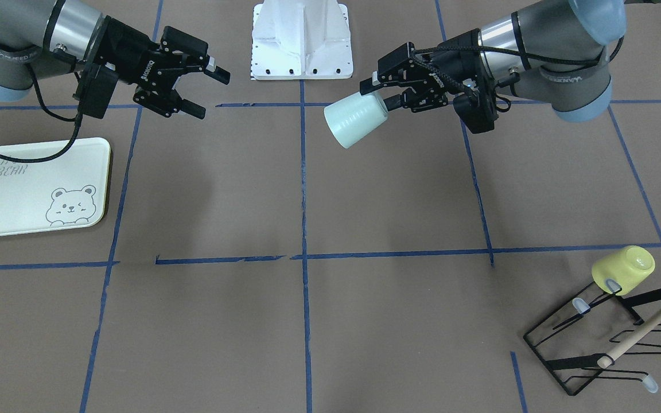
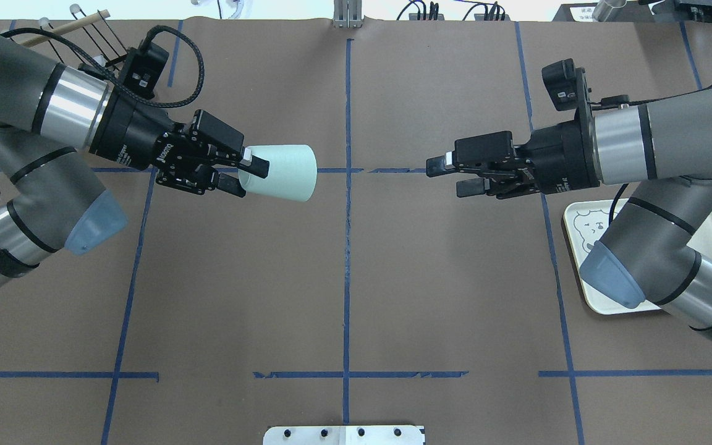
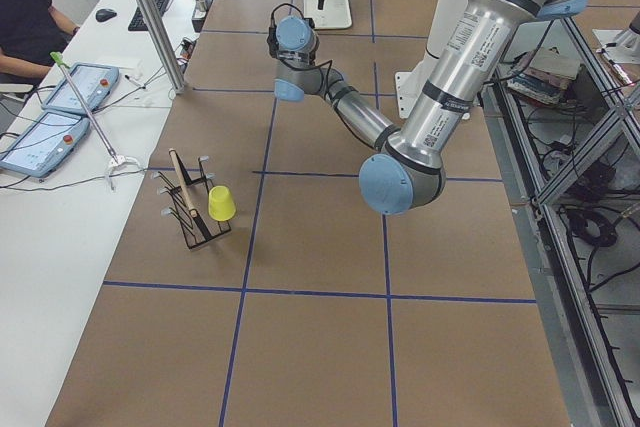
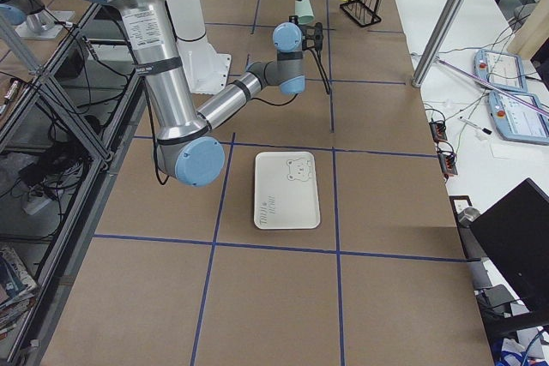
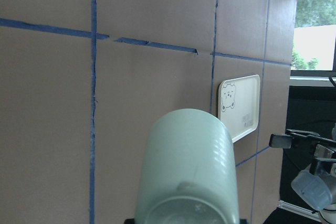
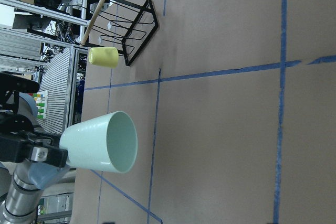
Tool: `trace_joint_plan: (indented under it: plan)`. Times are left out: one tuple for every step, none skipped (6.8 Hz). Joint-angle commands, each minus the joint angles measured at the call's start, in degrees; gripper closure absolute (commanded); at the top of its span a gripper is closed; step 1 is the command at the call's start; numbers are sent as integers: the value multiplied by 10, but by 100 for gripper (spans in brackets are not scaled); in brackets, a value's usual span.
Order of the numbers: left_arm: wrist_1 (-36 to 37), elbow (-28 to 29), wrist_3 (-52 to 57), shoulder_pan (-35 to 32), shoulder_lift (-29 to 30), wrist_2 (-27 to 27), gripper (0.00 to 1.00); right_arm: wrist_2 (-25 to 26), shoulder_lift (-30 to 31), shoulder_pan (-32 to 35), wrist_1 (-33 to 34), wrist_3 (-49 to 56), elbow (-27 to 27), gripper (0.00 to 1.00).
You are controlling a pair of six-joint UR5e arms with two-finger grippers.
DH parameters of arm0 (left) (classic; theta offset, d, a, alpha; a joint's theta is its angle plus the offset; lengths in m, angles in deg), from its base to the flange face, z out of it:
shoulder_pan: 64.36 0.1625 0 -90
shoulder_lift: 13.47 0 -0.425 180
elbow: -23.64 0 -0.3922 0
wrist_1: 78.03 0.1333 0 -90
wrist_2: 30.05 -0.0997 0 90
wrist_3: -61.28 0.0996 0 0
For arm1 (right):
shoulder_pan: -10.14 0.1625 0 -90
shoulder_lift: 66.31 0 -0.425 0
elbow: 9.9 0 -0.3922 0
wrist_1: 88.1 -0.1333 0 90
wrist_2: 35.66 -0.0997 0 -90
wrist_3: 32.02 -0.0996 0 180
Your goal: Left arm grabs green cup and hands to right arm on tray
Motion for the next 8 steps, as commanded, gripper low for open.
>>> trace_joint_plan:
  plan:
    - [-111, 3, -128, 21, 1, -27, 100, 28, -24, -19, -67, -81, -1, 1]
    - [-170, 2, -188, 45, 0, -81, 100, 66, -24, -44, -119, -117, 0, 1]
    - [-211, 3, -213, 61, -1, -111, 100, 70, -24, -50, -156, -142, -1, 1]
    - [-244, 3, -215, 82, -1, -147, 100, 72, -26, -54, -196, -177, -1, 1]
    - [-289, 6, -241, 108, -5, -191, 100, 94, -30, -61, -220, -190, -2, 1]
    - [-315, 16, -254, 109, -4, -195, 100, 96, -30, -61, -236, -192, -1, 1]
    - [-341, 20, -272, 115, -4, -196, 100, 96, -34, -63, -238, -200, -1, 2]
    - [-357, 22, -277, 122, -3, -206, 100, 96, -40, -70, -238, -201, -2, 2]
